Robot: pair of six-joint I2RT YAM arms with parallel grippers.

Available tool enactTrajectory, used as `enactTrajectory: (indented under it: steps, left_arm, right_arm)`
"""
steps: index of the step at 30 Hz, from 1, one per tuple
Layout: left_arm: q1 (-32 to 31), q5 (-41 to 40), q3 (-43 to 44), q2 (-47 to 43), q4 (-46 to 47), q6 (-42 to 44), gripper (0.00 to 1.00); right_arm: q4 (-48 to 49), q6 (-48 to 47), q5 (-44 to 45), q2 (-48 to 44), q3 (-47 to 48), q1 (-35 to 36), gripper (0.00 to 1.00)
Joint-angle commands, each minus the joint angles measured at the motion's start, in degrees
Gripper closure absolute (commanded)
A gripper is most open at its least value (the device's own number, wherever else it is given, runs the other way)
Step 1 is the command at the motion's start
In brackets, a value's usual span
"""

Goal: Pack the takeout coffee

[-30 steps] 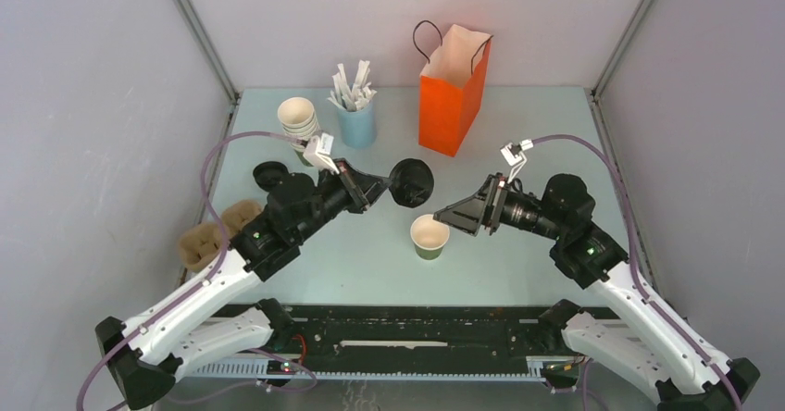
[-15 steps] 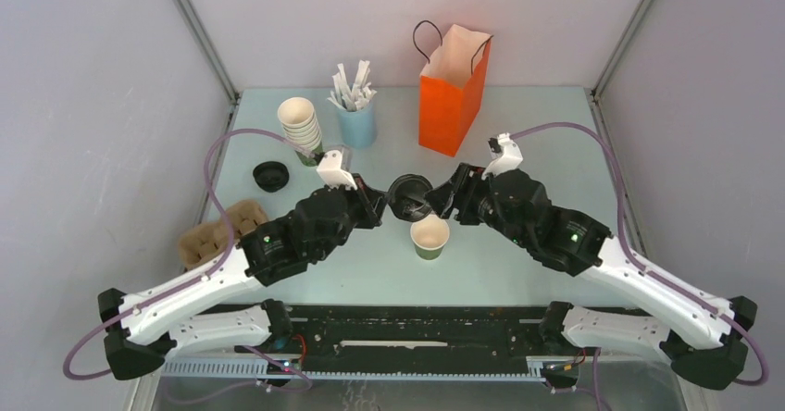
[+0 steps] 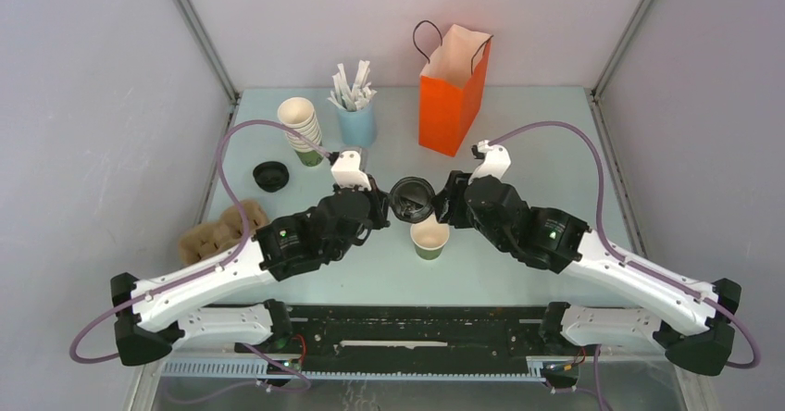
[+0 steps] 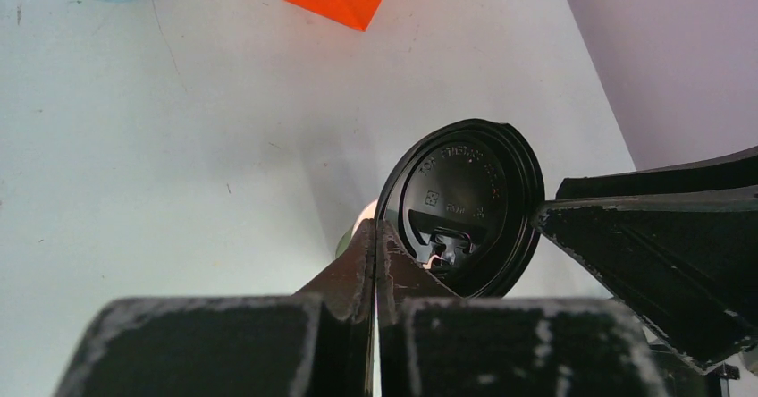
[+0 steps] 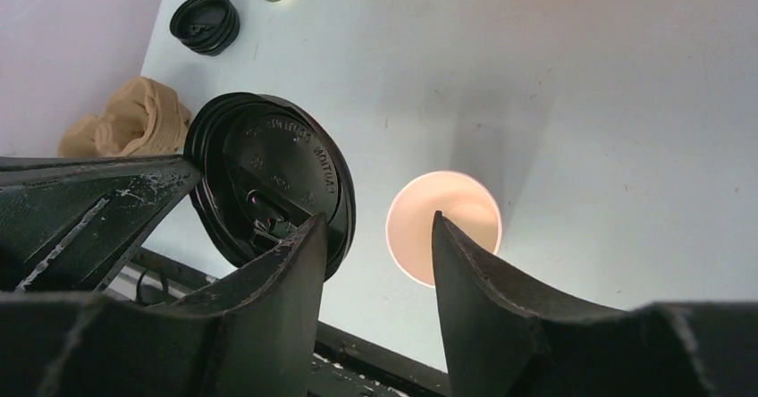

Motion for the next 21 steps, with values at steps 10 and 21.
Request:
enactTrajectory:
  steps: [10,21]
  left_arm:
    - [-0.7,-2.1,5.3,1.8,-2.3,0.6,1.00]
    - [-0.7,-1.7,7.5,2.2,-7.0,0.2,0.66]
  right_arm:
    - [4.3,-3.5,0.2,3.2,2.0,0.8,0.66]
    - [6.3,-5.1,-2.6,2.8,2.0,0.8,1.00]
